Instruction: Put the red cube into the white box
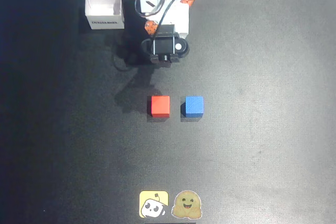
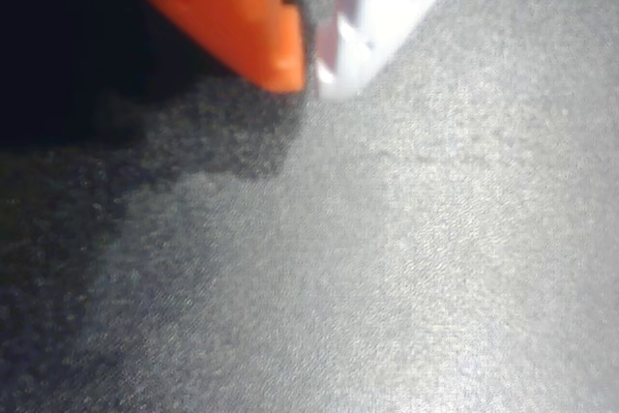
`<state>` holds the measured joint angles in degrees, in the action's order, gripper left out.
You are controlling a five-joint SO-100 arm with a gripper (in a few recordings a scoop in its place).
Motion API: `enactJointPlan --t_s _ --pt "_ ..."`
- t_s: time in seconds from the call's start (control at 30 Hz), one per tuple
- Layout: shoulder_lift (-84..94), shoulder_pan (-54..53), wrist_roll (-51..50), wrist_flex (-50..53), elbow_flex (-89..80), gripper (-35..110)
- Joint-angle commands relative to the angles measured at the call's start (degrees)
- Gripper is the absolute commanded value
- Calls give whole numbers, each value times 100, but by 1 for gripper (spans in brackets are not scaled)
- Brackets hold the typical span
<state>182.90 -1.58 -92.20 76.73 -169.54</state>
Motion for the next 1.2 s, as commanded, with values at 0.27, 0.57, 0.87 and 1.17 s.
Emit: enactJointPlan --t_s 0.27,0.57,0.87,1.17 --pt "26 -35 26 35 26 0" --pt "26 -35 26 35 26 0" --pt "26 -35 62 44 26 0" --pt "26 18 149 53 26 0"
